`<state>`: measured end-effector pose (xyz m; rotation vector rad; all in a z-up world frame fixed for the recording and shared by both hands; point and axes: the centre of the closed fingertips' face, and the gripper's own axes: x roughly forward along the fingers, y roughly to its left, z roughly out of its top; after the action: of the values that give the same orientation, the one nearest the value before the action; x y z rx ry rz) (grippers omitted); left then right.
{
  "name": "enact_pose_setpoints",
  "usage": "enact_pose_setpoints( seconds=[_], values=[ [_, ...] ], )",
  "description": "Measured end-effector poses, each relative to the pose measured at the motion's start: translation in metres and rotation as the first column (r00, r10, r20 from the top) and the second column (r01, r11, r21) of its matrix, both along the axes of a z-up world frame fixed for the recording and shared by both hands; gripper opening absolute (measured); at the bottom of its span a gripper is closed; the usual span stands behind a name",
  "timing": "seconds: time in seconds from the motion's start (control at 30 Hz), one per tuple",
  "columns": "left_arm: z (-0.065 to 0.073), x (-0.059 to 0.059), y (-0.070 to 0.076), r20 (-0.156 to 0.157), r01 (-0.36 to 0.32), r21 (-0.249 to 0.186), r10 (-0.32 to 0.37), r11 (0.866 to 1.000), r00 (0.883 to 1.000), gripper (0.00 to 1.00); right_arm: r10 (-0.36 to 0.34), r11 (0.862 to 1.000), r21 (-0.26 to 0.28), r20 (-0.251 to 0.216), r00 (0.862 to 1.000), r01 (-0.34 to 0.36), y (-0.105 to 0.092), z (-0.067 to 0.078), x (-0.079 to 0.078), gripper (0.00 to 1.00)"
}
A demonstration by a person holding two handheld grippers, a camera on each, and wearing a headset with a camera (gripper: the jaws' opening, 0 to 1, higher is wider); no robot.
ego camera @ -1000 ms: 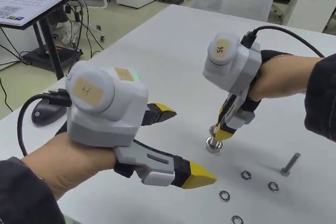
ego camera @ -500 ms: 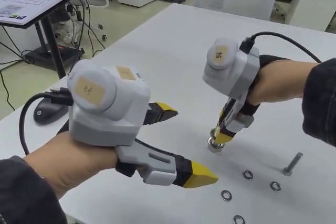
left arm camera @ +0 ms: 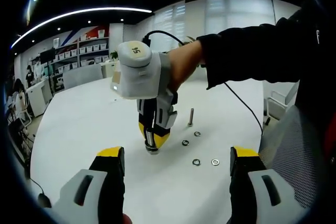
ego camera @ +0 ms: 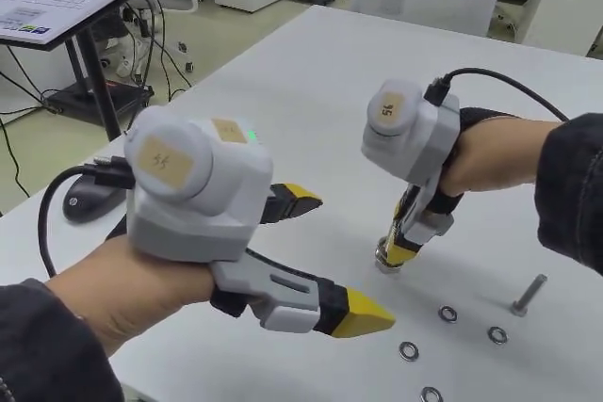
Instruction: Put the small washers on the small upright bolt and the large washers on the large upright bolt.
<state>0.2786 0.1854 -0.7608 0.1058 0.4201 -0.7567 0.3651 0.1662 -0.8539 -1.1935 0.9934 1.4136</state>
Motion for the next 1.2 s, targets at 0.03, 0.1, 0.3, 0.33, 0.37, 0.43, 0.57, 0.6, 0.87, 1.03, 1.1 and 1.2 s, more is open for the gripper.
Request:
enact_pose_setpoints(
  seconds=[0.03,0.1,0.3,0.33,0.37,0.43,0.57,0.6,0.87,1.03,1.1,1.2],
  values=[
    [0.0,0.0,0.0,0.0,0.0,0.0,0.0,1.0,1.0,0.82,0.002,1.0,-0.001,0.001,1.0,-0.002,0.0,0.0,-0.001,0.23],
    [0.0,0.0,0.0,-0.001,0.001,0.0,-0.001,1.0,1.0,0.82,0.003,1.0,-0.006,0.002,1.0,-0.003,-0.001,-0.001,-0.001,0.23],
    [-0.001,0.0,0.0,-0.001,0.002,0.0,-0.002,1.0,1.0,0.82,0.003,1.0,-0.006,0.002,1.0,-0.003,-0.002,-0.004,0.001,0.23],
    [-0.001,0.0,0.0,-0.001,0.002,0.0,-0.002,1.0,1.0,0.82,0.004,1.0,-0.006,0.003,1.0,-0.004,-0.001,-0.006,0.004,0.23],
    [-0.001,0.0,-0.001,-0.001,0.002,0.0,-0.002,1.0,1.0,0.82,0.004,1.0,-0.007,0.003,1.0,-0.004,-0.001,-0.007,0.005,0.23],
    [-0.001,0.0,-0.001,-0.002,0.002,0.0,-0.002,1.0,1.0,0.82,0.005,1.0,-0.008,0.003,1.0,-0.005,-0.002,-0.007,0.003,0.23],
    [-0.002,0.0,-0.001,-0.003,0.002,0.0,-0.002,1.0,1.0,0.82,0.008,1.0,-0.011,0.003,1.0,-0.008,-0.002,-0.009,0.003,0.23],
    [-0.002,0.0,-0.001,-0.003,0.002,0.001,-0.002,1.0,1.0,0.82,0.008,1.0,-0.01,0.004,1.0,-0.008,-0.002,-0.01,0.004,0.23],
    [-0.002,-0.001,-0.002,-0.006,0.006,0.001,-0.006,1.0,1.0,0.82,0.003,1.0,-0.004,0.005,1.0,-0.002,-0.001,-0.011,0.008,0.23],
    [-0.002,-0.001,-0.002,-0.007,0.009,0.002,-0.009,1.0,1.0,0.82,-0.004,1.0,-0.003,0.003,1.0,0.004,-0.001,-0.01,0.006,0.23],
    [-0.001,-0.001,-0.002,-0.007,0.009,0.001,-0.009,1.0,1.0,0.82,-0.013,1.0,-0.002,0.002,1.0,0.013,-0.001,-0.01,0.006,0.24],
    [-0.001,-0.001,-0.002,-0.006,0.009,0.0,-0.009,1.0,1.0,0.82,-0.012,1.0,0.001,0.005,1.0,0.012,0.0,-0.01,0.006,0.24]
  ],
)
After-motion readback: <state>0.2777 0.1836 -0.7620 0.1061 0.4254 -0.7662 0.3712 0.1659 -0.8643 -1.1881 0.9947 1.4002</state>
